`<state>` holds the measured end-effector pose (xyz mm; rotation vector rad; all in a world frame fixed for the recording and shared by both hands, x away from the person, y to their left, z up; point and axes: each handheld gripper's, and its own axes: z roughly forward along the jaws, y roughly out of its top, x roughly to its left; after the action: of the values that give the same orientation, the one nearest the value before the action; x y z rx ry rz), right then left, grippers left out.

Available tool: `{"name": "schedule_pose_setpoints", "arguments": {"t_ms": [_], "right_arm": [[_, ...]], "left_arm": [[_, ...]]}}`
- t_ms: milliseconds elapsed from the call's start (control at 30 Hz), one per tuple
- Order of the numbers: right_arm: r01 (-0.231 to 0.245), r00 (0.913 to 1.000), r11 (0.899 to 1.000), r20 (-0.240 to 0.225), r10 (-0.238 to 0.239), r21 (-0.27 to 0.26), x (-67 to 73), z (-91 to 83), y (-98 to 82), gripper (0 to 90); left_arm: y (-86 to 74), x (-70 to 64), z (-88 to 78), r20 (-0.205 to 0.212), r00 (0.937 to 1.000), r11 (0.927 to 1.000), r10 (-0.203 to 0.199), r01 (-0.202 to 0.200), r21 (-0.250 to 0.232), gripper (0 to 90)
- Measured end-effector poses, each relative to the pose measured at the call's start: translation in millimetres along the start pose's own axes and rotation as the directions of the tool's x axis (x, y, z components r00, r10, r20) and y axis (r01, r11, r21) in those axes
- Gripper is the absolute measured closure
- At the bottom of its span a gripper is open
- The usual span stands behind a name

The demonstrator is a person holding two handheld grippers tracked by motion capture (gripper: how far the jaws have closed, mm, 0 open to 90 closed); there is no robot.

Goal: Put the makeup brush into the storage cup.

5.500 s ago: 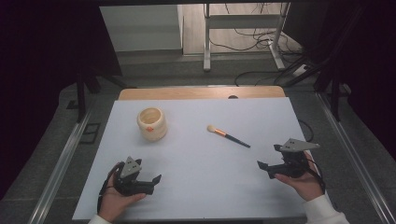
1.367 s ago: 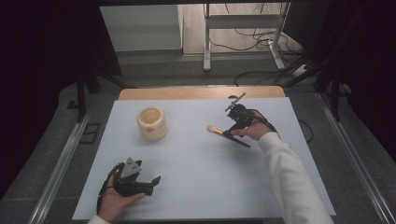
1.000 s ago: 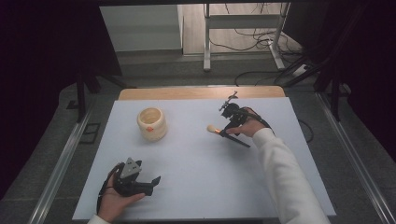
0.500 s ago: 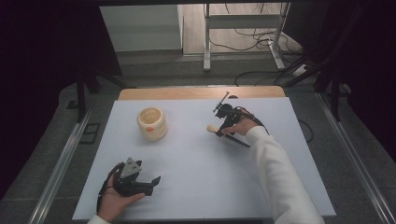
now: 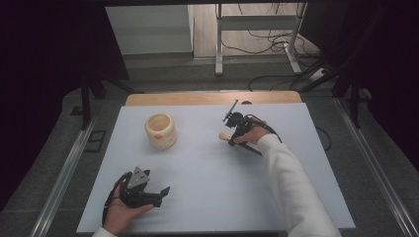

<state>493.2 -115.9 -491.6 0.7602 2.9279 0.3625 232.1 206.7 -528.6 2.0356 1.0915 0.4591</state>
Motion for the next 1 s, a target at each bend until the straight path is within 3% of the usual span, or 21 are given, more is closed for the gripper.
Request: {"name": "schedule_pose_setpoints", "arguments": {"t_ms": [167,400,567,767,1000], "right_arm": [[0.032,0.9994,0.999,0.013,-0.033,0.042,2.8,4.0,1.0,57.6],[0.031,0.9995,0.998,-0.01,-0.031,0.061,4.9,3.6,4.1,77.0],[0.049,0.9986,0.997,-0.022,-0.048,0.057,4.2,3.6,3.7,78.5],[0.091,0.9958,0.993,0.006,-0.092,0.071,7.4,2.4,4.8,78.9],[0.076,0.9969,0.996,0.015,-0.077,0.039,1.9,-8.5,0.2,79.0]], "left_arm": [[-0.1,0.7,-0.9,-0.002,1.0,1.0,-0.002,0.002,-0.001,6.6],[-0.3,0.7,-1.8,-0.004,1.0,1.0,-0.002,0.002,-0.003,6.6],[-0.9,1.0,-2.7,-0.005,1.0,1.0,-0.006,0.006,-0.004,6.5],[-0.9,1.3,-2.7,-0.006,1.0,1.0,-0.007,0.007,-0.005,6.5],[-1.1,1.9,-2.7,-0.008,0.9999,1.0,-0.007,0.007,-0.005,6.5]]}}
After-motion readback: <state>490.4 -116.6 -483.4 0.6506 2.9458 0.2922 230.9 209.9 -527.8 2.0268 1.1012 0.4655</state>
